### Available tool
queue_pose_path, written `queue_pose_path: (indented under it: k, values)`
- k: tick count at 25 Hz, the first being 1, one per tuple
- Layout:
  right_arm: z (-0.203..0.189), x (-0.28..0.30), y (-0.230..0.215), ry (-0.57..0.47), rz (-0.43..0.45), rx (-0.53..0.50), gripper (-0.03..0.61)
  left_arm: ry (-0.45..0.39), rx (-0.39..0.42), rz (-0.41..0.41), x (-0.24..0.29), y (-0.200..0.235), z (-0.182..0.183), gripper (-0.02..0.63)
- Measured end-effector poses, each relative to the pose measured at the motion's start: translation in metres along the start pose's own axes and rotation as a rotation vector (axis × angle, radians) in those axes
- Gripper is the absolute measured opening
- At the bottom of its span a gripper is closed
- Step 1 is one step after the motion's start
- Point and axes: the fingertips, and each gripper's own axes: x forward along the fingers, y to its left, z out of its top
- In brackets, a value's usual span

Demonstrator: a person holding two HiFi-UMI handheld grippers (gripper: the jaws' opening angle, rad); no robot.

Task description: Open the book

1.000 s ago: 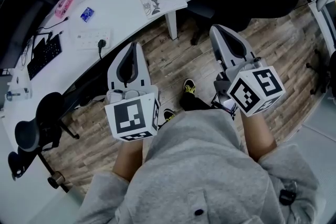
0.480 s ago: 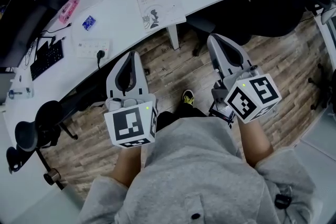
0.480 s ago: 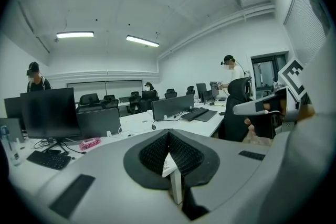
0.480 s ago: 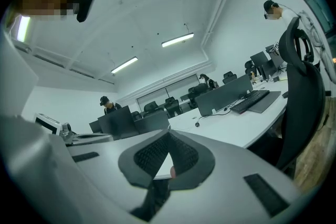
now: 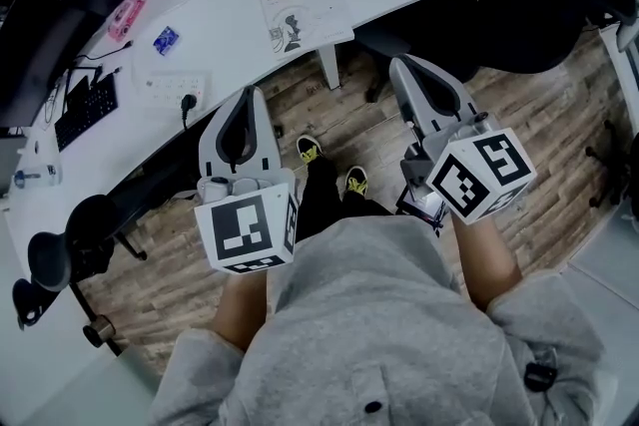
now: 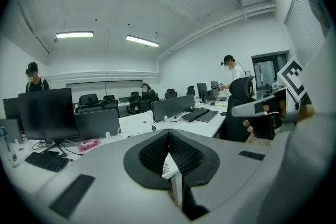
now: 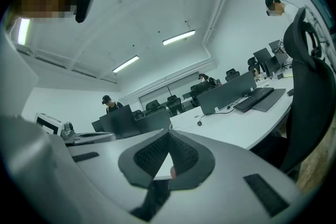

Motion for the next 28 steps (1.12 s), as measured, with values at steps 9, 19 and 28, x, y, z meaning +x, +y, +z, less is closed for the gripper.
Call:
queue_pose_path:
  k: [9, 19, 28]
  values:
    - [0.001, 0.031, -0.011, 0.018, -0.018, -0.010, 0.026, 0.010, -0.010, -0.023, 0.034, 0.015, -0.004, 0.009]
    - [0.001, 0.077, -0.037, 0.054, -0.064, 0.006, 0.026, 0.037, -0.036, -0.057, 0.092, 0.035, -0.010, 0.009]
    - [0.000, 0.120, -0.049, 0.094, -0.095, 0.014, 0.026, 0.070, -0.054, -0.070, 0.136, 0.066, -0.014, 0.009]
